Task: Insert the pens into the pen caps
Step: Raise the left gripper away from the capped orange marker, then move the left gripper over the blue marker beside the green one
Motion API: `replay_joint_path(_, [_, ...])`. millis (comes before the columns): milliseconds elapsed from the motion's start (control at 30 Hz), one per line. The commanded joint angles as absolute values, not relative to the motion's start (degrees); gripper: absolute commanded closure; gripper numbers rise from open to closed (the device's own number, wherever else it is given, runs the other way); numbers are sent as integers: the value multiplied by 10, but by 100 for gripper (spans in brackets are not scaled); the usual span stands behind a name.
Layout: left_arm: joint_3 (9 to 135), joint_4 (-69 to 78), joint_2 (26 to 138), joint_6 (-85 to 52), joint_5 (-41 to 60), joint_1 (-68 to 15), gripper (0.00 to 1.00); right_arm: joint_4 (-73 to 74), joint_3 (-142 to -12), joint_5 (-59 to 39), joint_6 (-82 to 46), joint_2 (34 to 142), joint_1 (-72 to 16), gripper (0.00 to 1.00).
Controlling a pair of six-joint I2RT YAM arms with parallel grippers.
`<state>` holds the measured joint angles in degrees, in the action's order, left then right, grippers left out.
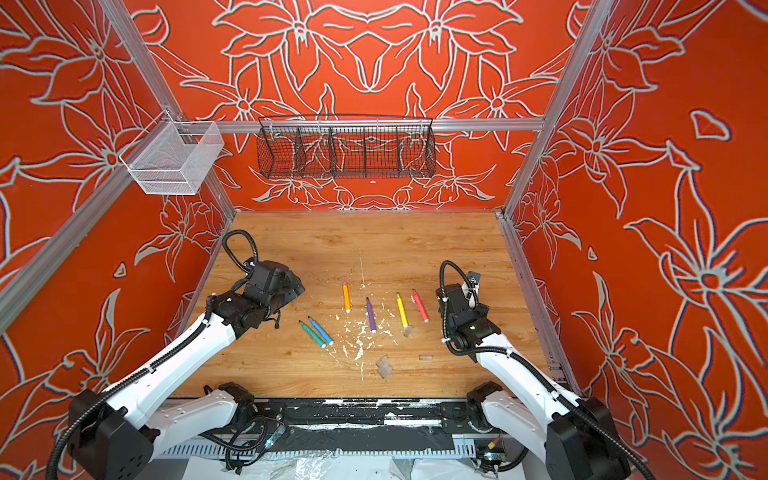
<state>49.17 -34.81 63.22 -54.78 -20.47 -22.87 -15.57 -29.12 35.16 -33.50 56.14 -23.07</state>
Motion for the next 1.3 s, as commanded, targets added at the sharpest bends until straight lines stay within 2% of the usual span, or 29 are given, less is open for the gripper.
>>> replay_joint_path(0, [510,-454,671,-637,-197,-241,19,-151,-294,368,-346,564,-228,18])
replay_joint_path(167, [514,-464,723,-687,-187,-289,22,-151,-297,367,-346,569,-229,18])
replay_joint_path(300, [491,-434,748,-703,-163,-290,22,-152,-299,367,-346,573,-228,19])
replay_joint_path(400, [497,-438,761,-704,-149,-290,17,-152,-299,366,-346,574,-229,19])
replay_joint_path(900, [475,-328,846,-671,-70,-299,17,-154,-302,365,-346,580,-228,20])
replay_joint_path(1167, [483,-352,808,-669,-107,-308,18,-153,-302,365,-346,579,-228,20])
replay_joint_path(1200, [483,-351,803,-668,-107,-308,19,-153,-302,365,-346,579,-228,20])
replay_joint_path(1267, [484,-348,800,-665,-105,-311,36,-153,-302,365,-347,579,-228,20])
